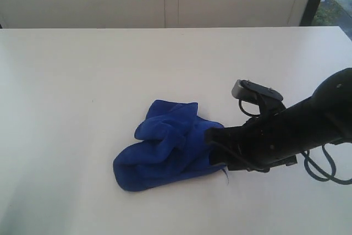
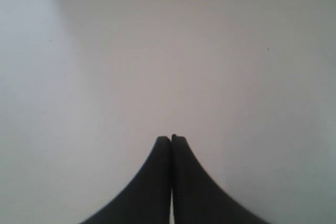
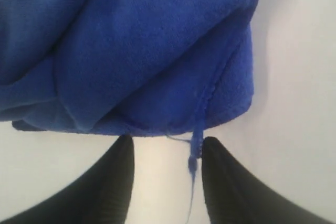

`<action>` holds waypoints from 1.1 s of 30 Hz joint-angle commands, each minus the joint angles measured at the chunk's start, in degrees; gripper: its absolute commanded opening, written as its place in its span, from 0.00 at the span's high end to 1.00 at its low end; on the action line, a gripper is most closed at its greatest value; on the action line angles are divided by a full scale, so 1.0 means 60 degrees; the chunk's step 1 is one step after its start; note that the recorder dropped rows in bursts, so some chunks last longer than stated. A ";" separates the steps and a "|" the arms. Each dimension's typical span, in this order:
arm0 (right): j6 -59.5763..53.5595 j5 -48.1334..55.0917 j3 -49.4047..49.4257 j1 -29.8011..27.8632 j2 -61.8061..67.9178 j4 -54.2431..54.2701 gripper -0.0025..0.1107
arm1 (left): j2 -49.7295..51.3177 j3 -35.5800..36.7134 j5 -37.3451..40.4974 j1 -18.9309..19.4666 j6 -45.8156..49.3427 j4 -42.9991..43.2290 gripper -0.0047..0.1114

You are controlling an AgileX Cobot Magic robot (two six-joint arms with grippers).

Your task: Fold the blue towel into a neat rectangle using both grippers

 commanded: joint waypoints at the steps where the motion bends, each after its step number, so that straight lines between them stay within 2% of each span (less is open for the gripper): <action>1: -0.0190 -0.0349 0.0052 0.0110 0.0287 0.0373 0.62 | 0.0002 0.0033 -0.0029 -0.0063 -0.0081 -0.0072 0.96; 10: -0.1679 -0.0306 0.0052 0.0110 0.0800 0.2289 0.66 | 0.0002 0.0033 -0.0029 -0.0063 -0.0081 -0.0072 0.96; 16: -0.1823 -0.0369 0.0052 0.0110 0.0881 0.2447 0.69 | 0.0002 0.0033 -0.0029 -0.0063 -0.0081 -0.0072 0.96; 19: -0.2060 -0.0519 0.0052 0.0110 0.0881 0.2429 0.80 | 0.0002 0.0033 -0.0029 -0.0063 -0.0081 -0.0072 0.96; 22: -0.2337 -0.0616 0.0052 0.0110 0.0881 0.2392 0.97 | 0.0002 0.0033 -0.0029 -0.0063 -0.0081 -0.0072 0.96; 27: -0.2644 -0.0510 0.0052 0.0110 0.0714 0.2051 0.98 | 0.0002 0.0033 -0.0029 -0.0063 -0.0081 -0.0072 0.96; 33: -0.2587 -0.0610 0.0052 0.0110 -0.0564 0.0565 0.98 | 0.0002 0.0033 -0.0029 -0.0063 -0.0081 -0.0072 0.96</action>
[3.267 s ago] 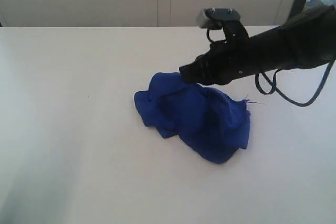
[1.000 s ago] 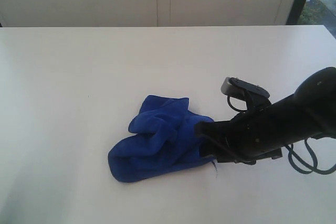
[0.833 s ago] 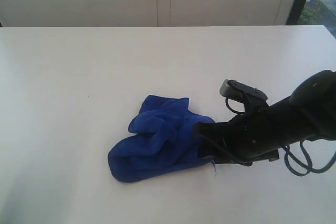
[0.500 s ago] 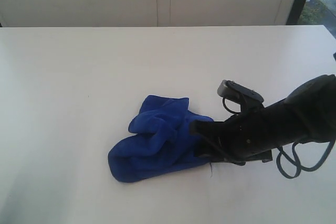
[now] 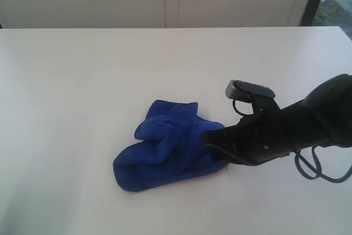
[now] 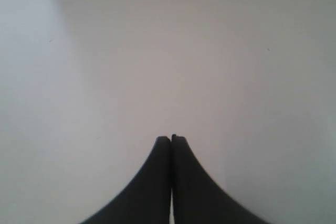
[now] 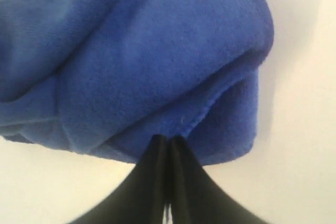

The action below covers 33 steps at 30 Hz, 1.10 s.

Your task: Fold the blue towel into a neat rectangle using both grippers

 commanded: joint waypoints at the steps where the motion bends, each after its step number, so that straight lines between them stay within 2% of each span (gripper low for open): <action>1: -0.0093 -0.0119 0.0052 0.0010 -0.1222 -0.1148 0.98 | 0.0002 0.0033 -0.0029 -0.0063 -0.0081 -0.0072 0.96; 7: 0.0017 -0.0068 0.0031 0.0010 -0.3098 -0.2906 0.98 | 0.0002 0.0033 -0.0029 -0.0063 -0.0081 -0.0072 0.96; 9: 0.0950 0.0245 -0.0135 0.0010 -0.3778 -0.4531 0.98 | 0.0002 0.0033 -0.0029 -0.0063 -0.0081 -0.0072 0.96; 10: 0.2107 0.0993 -0.0420 0.0010 -0.4051 -0.6255 0.98 | 0.0002 0.0033 -0.0029 -0.0063 -0.0081 -0.0072 0.96; 15: 0.4882 0.3221 -0.1073 0.0010 -0.3992 -1.0500 0.98 | 0.0002 0.0033 -0.0029 -0.0063 -0.0081 -0.0072 0.96; 17: 0.5708 0.3089 -0.1052 0.0010 -0.3792 -1.1198 0.98 | 0.0002 0.0033 -0.0029 -0.0063 -0.0081 -0.0072 0.96; 22: 0.5801 0.2864 -0.1052 0.0010 -0.2729 -1.1454 0.98 | 0.0002 0.0033 -0.0029 -0.0063 -0.0081 -0.0072 0.96; 24: 0.6668 0.3134 -0.1089 0.0010 -0.2421 -1.2526 0.98 | 0.0002 0.0033 -0.0029 -0.0063 -0.0081 -0.0072 0.96; 27: 0.9095 0.3750 -0.1265 0.0010 -0.2300 -1.4973 0.98 | 0.0002 0.0033 -0.0029 -0.0063 -0.0081 -0.0072 0.96; 33: 1.1188 0.4280 -0.1574 0.0010 -0.2287 -1.7264 0.98 | 0.0002 0.0033 -0.0029 -0.0063 -0.0081 -0.0072 0.96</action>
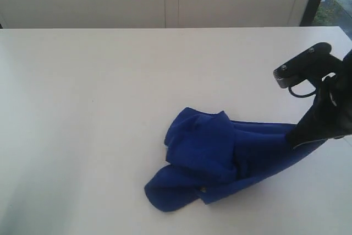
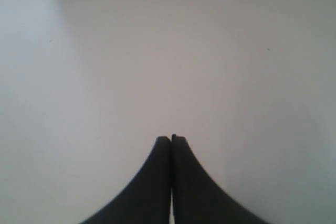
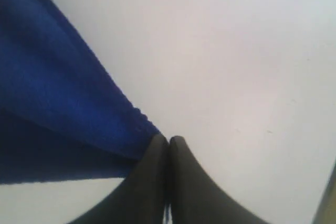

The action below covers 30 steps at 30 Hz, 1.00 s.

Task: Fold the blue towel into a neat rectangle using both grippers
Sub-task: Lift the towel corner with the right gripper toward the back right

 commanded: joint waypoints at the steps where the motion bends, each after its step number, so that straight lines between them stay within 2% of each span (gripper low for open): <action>1: 0.1657 0.0328 -0.0287 0.0010 -0.0010 -0.1679 0.98 | 0.0002 0.0033 -0.0012 -0.0063 -0.0081 -0.0072 0.96; 4: 0.1955 -0.0078 -0.0328 0.0010 -0.0010 -0.1910 0.98 | 0.0002 0.0033 -0.0012 -0.0063 -0.0081 -0.0072 0.96; 11: 0.1536 -0.0880 -0.0284 0.0010 0.0150 -0.0532 0.98 | 0.0002 0.0033 -0.0012 -0.0063 -0.0081 -0.0072 0.96; 26: 0.1353 -0.1197 -0.0284 0.0010 0.0248 -0.0040 0.98 | 0.0002 0.0033 -0.0040 -0.0063 -0.0081 -0.0072 0.96; 30: 0.1204 -0.1142 -0.0284 0.0010 0.0243 -0.0119 0.98 | 0.0002 0.0033 -0.0920 -0.0063 -0.0081 -0.0053 0.96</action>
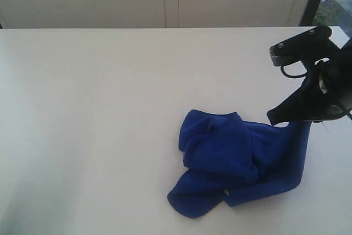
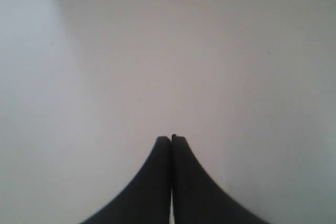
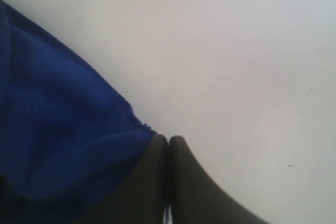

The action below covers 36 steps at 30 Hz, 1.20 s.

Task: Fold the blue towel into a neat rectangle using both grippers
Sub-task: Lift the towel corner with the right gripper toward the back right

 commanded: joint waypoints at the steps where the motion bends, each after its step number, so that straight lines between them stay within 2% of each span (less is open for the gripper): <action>1: -0.0261 0.0035 0.0006 0.0010 0.0016 -0.0115 0.98 | 0.0002 0.0033 -0.1106 -0.0063 -0.0081 -0.0053 0.96; 9: -0.0274 0.0355 0.0006 0.0010 0.0016 -0.0473 0.98 | 0.0002 0.0033 -0.3445 -0.0080 -0.0151 -0.0073 0.96; 15: -0.0274 0.0276 0.0006 0.0010 0.0016 -0.0414 0.98 | 0.0002 0.0033 -0.3872 -0.0080 -0.0169 -0.0073 0.96; 22: -0.0343 0.0353 0.0006 0.0010 0.0016 -0.0433 0.98 | 0.0002 0.0033 -0.4523 -0.0080 -0.1875 -0.0073 0.96; 26: -0.0122 0.0801 -0.0123 0.0010 0.0016 -0.1064 0.98 | 0.0037 -0.0975 -0.2850 -0.0094 -0.2414 0.0075 0.96; 29: 0.0195 0.0992 -0.0290 0.0010 0.0016 -0.1390 0.98 | 0.0543 -0.2050 -0.1211 -0.0094 -0.2429 0.0075 0.96; 32: 0.0195 0.0847 -0.0330 0.0010 0.0016 -0.1356 0.98 | 0.1260 -0.2984 -0.0299 -0.0227 -0.2332 -0.0328 0.96; 34: 0.0195 0.0831 -0.0330 0.0010 0.0016 -0.1310 0.98 | 0.1903 -0.3454 0.0228 -0.0464 -0.1443 -0.1091 0.96; 36: 0.0195 0.0831 -0.0330 0.0010 0.0016 -0.1261 0.98 | 0.2670 -0.3919 0.1033 -0.0795 0.0230 -0.2519 0.96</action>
